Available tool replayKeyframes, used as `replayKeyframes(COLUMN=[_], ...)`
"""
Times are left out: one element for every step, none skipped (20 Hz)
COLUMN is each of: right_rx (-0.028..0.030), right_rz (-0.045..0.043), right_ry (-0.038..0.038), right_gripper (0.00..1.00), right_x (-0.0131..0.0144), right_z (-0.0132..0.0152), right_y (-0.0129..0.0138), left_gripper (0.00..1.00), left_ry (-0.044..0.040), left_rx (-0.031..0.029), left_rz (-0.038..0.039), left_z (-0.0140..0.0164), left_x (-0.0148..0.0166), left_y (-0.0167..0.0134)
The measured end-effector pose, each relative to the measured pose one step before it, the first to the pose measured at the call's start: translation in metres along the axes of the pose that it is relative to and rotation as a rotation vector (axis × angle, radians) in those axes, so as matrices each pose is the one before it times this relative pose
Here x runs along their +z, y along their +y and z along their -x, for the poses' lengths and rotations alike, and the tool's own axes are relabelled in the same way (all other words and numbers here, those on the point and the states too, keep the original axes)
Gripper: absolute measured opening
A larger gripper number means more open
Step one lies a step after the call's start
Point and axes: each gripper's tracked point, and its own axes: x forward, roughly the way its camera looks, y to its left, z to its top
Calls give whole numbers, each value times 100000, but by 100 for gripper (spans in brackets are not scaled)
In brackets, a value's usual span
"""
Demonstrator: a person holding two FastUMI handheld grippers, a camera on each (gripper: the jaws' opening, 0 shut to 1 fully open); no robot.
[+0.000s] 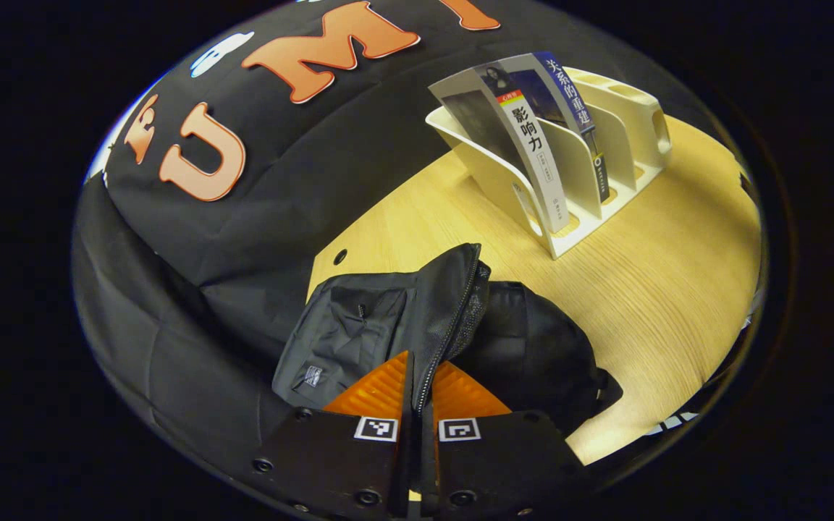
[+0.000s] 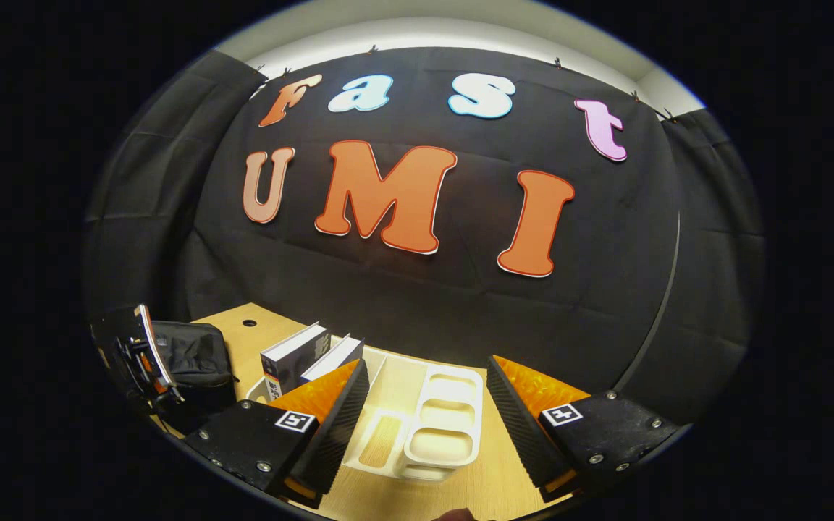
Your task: Open the schoolbag, grab two books from the bookshelf and put them into the schoolbag.
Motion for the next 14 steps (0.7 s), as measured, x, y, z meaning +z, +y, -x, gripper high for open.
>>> replayKeyframes(right_rx=[-1294,-1317,-887,-836,-264,182,32,-515,-646,-306,-358,-108,65,-520], right_rz=[-91,-180,-35,333,-118,-612,-408,294,690,741,509,414,118,164], right_ry=[1222,1070,124,140,478,817,957,728,488,666,530,1434,819,773], right_gripper=[98,98,98,98,98,98,98,98,98,98,98,98,98,98], right_x=[159,191,501,426,295,204,121,206,334,108,251,44,38,158], right_z=[-177,76,-10,-48,-4,-38,-82,-27,-201,-134,-157,-91,-110,-35], right_y=[668,756,856,882,908,957,902,591,589,565,493,454,489,332], left_gripper=[7,6,6,6,6,6,6,6,6,6,6,6,6,6], left_ry=[-1153,-862,-819,-926,-235,-532,-539,-527,-207,-495,-74,-469,333,647], left_rx=[-3539,-3596,-4380,-3867,-3144,-3155,-2631,-2638,-3091,-2825,-2511,-2697,-2646,-3265], left_rz=[-185,710,986,1167,1195,936,791,402,646,124,-289,-262,248,990], left_z=[67,270,107,101,34,118,144,79,97,95,-40,201,270,50], left_x=[212,-49,203,75,135,149,250,272,285,246,391,331,278,209], left_y=[465,372,356,480,511,595,711,431,499,305,432,291,363,303])
